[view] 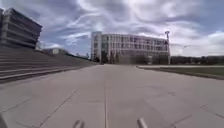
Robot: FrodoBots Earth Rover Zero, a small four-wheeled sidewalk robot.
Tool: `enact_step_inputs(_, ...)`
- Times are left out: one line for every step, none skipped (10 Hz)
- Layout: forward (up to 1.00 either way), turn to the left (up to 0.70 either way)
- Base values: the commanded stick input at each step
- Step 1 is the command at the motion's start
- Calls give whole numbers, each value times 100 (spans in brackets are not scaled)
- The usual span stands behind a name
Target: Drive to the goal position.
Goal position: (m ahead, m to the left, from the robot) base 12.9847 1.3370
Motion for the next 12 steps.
enact_step_inputs(70,0)
enact_step_inputs(70,0)
enact_step_inputs(70,0)
enact_step_inputs(70,0)
enact_step_inputs(70,0)
enact_step_inputs(70,0)
enact_step_inputs(70,0)
enact_step_inputs(70,0)
enact_step_inputs(70,0)
enact_step_inputs(70,0)
enact_step_inputs(70,0)
enact_step_inputs(70,0)
